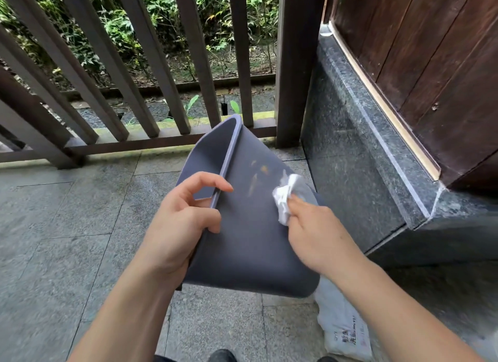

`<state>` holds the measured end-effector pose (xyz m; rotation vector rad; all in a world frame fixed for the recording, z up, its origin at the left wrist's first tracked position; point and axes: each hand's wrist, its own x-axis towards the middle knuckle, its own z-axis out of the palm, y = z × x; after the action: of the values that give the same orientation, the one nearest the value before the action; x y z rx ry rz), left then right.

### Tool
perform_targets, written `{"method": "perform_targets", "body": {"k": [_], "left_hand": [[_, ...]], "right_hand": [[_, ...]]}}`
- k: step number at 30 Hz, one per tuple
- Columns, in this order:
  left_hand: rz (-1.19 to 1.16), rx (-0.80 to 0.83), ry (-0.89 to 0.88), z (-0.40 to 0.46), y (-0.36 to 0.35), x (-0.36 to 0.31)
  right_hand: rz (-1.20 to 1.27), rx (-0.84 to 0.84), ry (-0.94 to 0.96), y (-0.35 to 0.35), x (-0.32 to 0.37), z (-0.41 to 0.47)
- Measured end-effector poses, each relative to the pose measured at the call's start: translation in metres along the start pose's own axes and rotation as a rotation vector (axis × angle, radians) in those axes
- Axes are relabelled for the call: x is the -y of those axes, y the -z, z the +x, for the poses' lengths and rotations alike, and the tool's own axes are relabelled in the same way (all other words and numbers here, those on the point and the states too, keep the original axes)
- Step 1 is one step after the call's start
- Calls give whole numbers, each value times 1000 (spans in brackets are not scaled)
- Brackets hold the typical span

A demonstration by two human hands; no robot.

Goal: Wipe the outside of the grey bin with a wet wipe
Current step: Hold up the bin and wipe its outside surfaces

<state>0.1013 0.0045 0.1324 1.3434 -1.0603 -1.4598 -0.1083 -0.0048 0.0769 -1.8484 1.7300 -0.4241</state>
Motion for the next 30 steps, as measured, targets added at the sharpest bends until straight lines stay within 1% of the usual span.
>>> {"method": "perform_targets", "body": {"k": [2, 5, 7, 10, 15, 18, 19, 21, 24, 25, 26, 27, 30], "left_hand": [[1, 2, -7, 0, -2, 0], [-22, 24, -6, 0, -8, -2], [-26, 27, -1, 0, -12, -4], [-28, 11, 1, 0, -16, -4], [-20, -37, -17, 1, -16, -1], [-23, -31, -12, 0, -17, -3], [-14, -26, -9, -1, -17, -4], [39, -36, -8, -2, -18, -5], [120, -54, -6, 0, -19, -5], [135, -58, -10, 0, -20, -5], [145, -63, -13, 1, -20, -5], [151, -67, -12, 1, -20, -3], [202, -78, -9, 2, -19, 1]], "right_hand": [[-4, 16, -82, 4, -14, 13], [39, -51, -63, 9, -18, 26], [70, -90, 0, 8, -16, 29], [110, -115, 149, 4, -7, 28], [170, -101, 400, 1, 11, 13], [201, -80, 469, 5, 13, 6], [176, -92, 450, 9, 11, 6], [139, -185, 324, 18, 6, 10], [245, -466, 74, 31, -10, 22], [285, -524, 6, 34, -15, 26], [306, -538, -47, 36, -20, 30], [304, -517, -82, 37, -24, 34], [264, -417, -82, 31, -27, 37]]}}
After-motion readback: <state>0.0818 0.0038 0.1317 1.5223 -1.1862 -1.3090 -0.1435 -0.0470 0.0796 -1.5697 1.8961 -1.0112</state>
